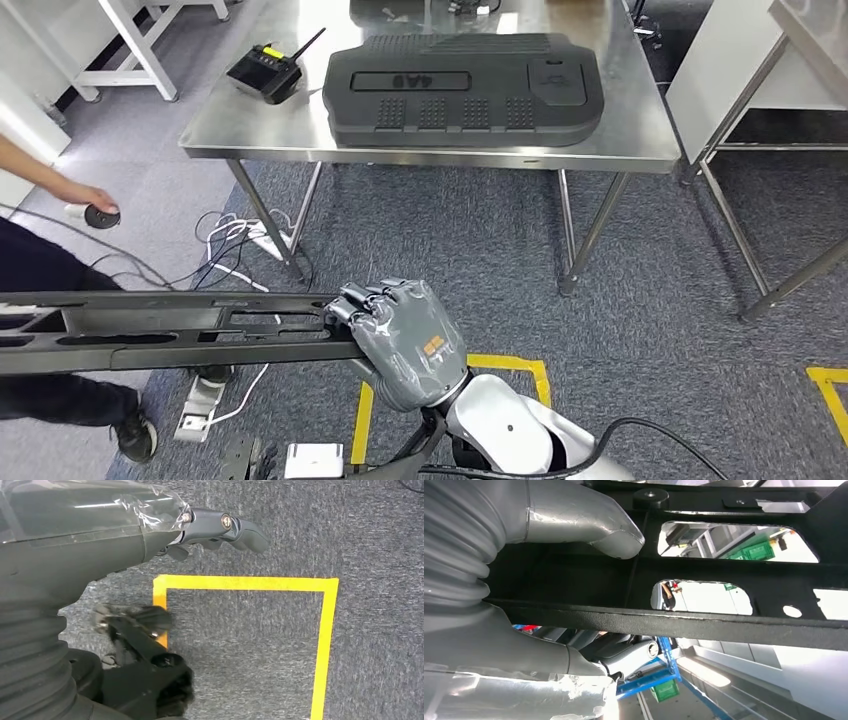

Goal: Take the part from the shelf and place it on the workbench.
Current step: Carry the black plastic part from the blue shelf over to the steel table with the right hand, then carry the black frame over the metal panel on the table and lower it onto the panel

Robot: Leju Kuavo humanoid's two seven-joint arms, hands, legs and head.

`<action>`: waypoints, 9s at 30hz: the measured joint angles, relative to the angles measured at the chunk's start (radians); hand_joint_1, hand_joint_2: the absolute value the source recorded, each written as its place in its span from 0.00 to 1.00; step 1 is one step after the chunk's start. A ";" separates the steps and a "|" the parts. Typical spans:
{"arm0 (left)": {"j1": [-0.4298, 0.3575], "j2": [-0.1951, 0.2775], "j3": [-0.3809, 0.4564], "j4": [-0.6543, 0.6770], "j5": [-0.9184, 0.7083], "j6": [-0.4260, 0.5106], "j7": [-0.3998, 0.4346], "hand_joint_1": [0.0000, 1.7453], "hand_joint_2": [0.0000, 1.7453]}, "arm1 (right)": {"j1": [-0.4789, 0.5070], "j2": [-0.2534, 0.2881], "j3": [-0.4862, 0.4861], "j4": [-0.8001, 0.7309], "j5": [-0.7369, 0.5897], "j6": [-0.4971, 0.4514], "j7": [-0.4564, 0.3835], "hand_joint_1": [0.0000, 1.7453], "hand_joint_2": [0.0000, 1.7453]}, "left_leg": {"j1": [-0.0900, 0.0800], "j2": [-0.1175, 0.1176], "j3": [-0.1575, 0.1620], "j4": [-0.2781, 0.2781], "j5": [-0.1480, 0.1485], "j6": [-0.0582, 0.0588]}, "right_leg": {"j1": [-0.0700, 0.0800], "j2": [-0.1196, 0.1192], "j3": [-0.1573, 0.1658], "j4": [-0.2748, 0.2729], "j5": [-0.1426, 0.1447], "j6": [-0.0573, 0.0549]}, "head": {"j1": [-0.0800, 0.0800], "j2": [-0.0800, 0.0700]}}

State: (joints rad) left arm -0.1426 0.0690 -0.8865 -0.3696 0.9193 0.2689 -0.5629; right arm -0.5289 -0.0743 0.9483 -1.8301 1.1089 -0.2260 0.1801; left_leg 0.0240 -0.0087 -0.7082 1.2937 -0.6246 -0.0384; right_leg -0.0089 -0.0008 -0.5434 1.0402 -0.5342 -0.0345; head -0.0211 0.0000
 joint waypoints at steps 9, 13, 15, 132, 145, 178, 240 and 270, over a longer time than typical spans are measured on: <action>0.007 0.002 0.000 0.001 0.002 0.004 0.002 0.00 1.00 | 0.004 -0.001 -0.001 -0.008 0.000 0.018 0.002 1.00 1.00 | -0.031 -0.001 0.053 -0.260 0.200 0.066 | 0.011 0.005 0.104 -0.031 -0.078 0.026 | -0.018 0.000; 0.000 0.002 0.000 0.001 0.002 0.005 0.002 0.00 1.00 | 0.002 -0.001 -0.003 -0.012 0.001 0.019 0.002 1.00 1.00 | -0.022 -0.001 0.086 -0.281 0.181 0.077 | 0.007 0.005 -0.024 0.179 -0.147 0.046 | 0.006 0.000; 0.001 0.002 0.000 0.001 0.000 0.005 0.003 0.00 1.00 | 0.006 -0.004 -0.003 -0.012 0.002 0.021 0.002 1.00 1.00 | -0.022 -0.002 0.101 -0.281 0.166 0.076 | 0.004 0.005 -0.102 0.253 -0.131 0.051 | 0.015 0.000; -0.027 0.002 0.025 0.002 -0.059 0.011 0.079 0.00 1.00 | -0.113 -0.154 -0.327 0.116 -0.054 -0.296 0.241 1.00 1.00 | -0.017 0.001 0.059 -0.255 0.190 0.033 | 0.009 0.004 -0.012 -0.006 0.006 0.017 | 0.006 0.000; -0.029 -0.003 0.025 0.002 -0.062 0.036 0.088 0.00 1.00 | -0.114 -0.162 -0.333 0.138 -0.052 -0.297 0.252 1.00 1.00 | -0.018 0.000 0.062 -0.256 0.181 0.044 | 0.009 0.003 0.001 -0.030 0.006 0.025 | 0.028 0.000; -0.033 -0.003 0.025 0.002 -0.066 0.021 0.088 0.00 1.00 | -0.113 -0.178 -0.349 0.158 -0.047 -0.299 0.251 1.00 1.00 | -0.017 0.001 0.075 -0.267 0.183 0.042 | 0.009 0.004 0.006 -0.030 0.007 0.027 | 0.025 0.000; -0.031 -0.003 0.020 -0.010 -0.034 0.055 0.105 0.00 1.00 | -0.181 -0.290 -0.353 0.250 0.452 0.085 0.367 1.00 1.00 | -0.018 0.001 0.075 -0.268 0.183 0.042 | 0.009 0.003 0.007 -0.030 0.007 0.027 | 0.022 0.000; 0.017 0.007 0.019 -0.024 0.114 0.091 0.033 0.00 1.00 | 0.056 -0.421 -0.387 0.348 0.453 -0.210 0.382 0.99 1.00 | -0.019 0.000 0.077 -0.271 0.183 0.042 | 0.009 0.001 0.009 -0.032 0.006 0.027 | 0.022 0.000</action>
State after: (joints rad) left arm -0.1254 0.0763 -0.8676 -0.3933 1.0337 0.3598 -0.5300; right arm -0.4729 -0.4957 0.5609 -1.4818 1.5619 -0.4356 0.5623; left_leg 0.0053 -0.0090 -0.6313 1.0231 -0.4416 0.0034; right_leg 0.0004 0.0002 -0.5347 1.0081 -0.5279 -0.0071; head 0.0009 0.0000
